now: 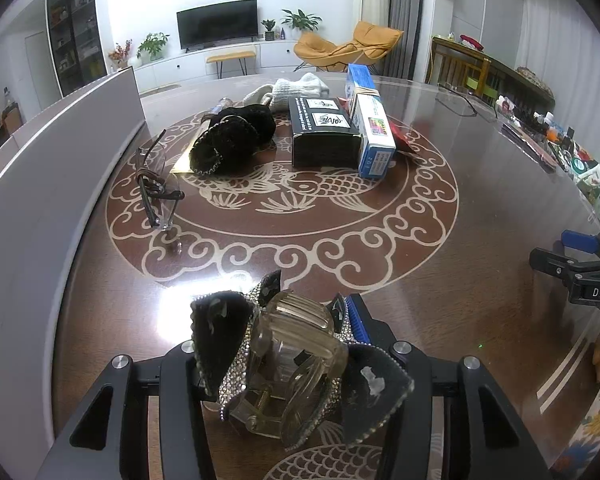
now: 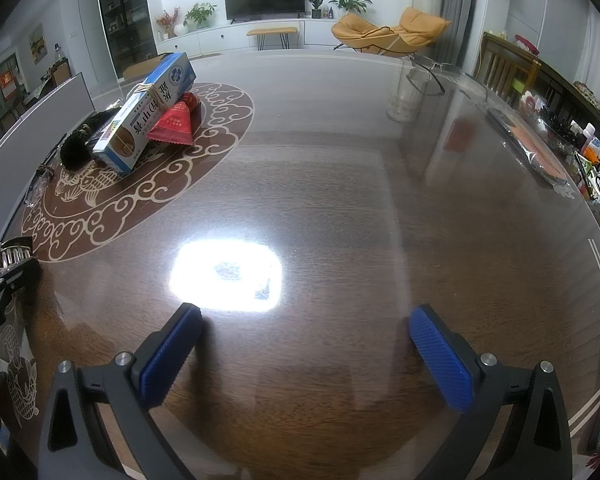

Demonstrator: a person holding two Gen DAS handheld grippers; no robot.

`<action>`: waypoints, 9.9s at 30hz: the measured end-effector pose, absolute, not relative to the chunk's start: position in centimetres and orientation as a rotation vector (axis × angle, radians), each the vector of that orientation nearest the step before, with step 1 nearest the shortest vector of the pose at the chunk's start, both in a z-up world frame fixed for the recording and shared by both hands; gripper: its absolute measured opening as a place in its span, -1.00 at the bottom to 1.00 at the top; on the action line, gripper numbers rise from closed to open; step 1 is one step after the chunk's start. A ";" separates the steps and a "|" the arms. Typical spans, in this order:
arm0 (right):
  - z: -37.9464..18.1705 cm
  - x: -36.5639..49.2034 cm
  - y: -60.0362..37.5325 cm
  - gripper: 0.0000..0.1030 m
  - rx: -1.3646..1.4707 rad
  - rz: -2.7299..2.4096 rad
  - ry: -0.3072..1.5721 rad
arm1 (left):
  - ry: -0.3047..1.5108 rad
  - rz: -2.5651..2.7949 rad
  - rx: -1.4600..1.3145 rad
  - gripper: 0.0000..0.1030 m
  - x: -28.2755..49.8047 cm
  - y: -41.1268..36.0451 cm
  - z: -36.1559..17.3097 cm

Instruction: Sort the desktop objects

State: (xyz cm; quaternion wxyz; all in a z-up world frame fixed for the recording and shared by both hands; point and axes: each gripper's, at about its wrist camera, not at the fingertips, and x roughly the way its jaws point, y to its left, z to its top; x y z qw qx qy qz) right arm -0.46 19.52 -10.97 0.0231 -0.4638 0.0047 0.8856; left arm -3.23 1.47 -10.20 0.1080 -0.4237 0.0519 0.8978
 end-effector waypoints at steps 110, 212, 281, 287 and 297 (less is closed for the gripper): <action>-6.4 0.4 14.5 -0.57 -1.868 2.976 -0.004 | -0.105 2.587 -1.108 -0.04 1.4 -2.7 -4.9; -10.0 -0.2 20.0 1.00 -1.429 2.735 0.023 | 0.145 2.632 -1.348 1.00 -4.6 4.5 -11.5; -10.3 -0.4 19.5 1.00 -1.413 2.714 0.042 | 0.101 2.679 -1.263 -0.67 -1.7 -1.6 -10.5; -10.3 -0.4 19.5 1.00 -1.413 2.714 0.043 | 0.104 2.683 -1.258 -0.67 -1.7 -1.6 -10.6; -10.4 -0.4 19.6 1.00 -1.412 2.713 0.044 | 0.110 2.685 -1.248 -0.66 -1.5 -1.6 -10.6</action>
